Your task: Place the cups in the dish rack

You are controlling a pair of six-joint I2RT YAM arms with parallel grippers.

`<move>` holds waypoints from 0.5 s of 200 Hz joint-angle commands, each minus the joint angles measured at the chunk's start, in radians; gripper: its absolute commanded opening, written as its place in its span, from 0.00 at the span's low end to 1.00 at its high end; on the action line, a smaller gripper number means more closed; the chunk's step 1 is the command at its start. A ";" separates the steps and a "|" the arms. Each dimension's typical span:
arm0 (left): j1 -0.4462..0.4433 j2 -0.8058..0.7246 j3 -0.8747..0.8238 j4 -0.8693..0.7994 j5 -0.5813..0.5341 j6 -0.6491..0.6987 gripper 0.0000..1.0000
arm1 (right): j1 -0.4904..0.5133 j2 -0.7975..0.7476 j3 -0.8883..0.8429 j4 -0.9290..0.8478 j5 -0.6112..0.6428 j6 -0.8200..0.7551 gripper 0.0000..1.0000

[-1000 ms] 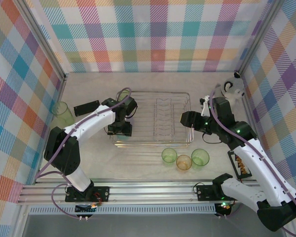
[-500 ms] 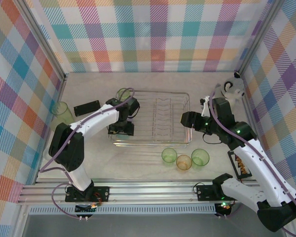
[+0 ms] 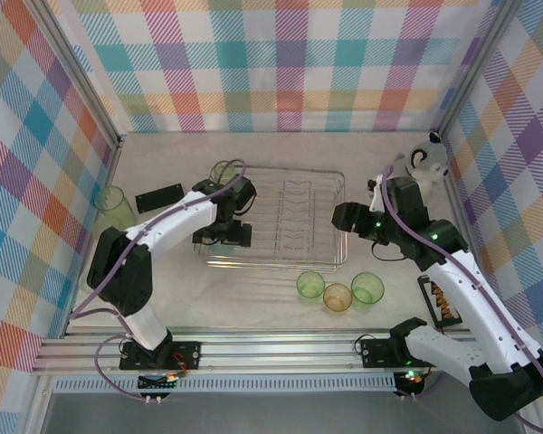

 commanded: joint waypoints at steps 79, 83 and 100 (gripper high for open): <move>-0.001 -0.324 -0.069 0.094 -0.058 0.020 1.00 | -0.032 -0.007 0.019 -0.022 0.042 -0.010 0.71; -0.001 -0.343 -0.081 0.115 -0.046 0.029 1.00 | -0.036 -0.009 0.020 -0.037 0.057 0.004 0.70; 0.000 -0.426 -0.142 0.209 0.007 0.051 1.00 | -0.065 -0.009 0.039 -0.153 0.138 0.072 0.68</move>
